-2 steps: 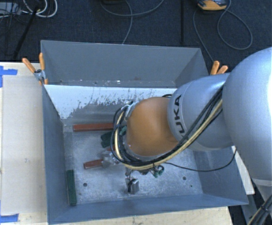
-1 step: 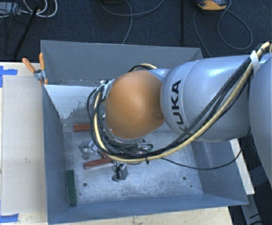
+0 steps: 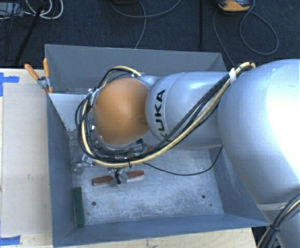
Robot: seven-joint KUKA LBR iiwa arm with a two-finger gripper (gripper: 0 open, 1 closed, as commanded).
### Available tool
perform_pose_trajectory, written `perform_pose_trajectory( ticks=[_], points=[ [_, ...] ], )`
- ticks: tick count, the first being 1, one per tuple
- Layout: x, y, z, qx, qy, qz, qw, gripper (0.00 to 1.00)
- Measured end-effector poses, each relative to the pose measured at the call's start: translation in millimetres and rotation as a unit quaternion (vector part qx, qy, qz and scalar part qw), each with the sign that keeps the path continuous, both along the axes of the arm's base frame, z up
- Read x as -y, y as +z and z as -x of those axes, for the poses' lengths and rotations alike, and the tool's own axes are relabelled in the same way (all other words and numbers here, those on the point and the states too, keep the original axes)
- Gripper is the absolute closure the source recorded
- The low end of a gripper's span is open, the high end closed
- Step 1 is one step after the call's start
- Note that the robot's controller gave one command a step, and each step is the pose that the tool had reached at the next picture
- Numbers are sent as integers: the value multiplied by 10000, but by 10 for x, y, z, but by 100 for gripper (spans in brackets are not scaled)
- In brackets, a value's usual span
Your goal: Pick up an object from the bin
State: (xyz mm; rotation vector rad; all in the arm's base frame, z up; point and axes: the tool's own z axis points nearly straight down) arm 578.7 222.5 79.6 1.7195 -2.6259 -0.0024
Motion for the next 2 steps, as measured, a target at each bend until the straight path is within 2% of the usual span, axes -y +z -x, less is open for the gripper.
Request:
perform_pose_trajectory(
  ticks=[1, 2],
  points=[
    [687, -110, 13, 0, -371, 11, 9993, 0],
    [654, -102, 16, -3, -362, -3, 9993, 100]
  ],
)
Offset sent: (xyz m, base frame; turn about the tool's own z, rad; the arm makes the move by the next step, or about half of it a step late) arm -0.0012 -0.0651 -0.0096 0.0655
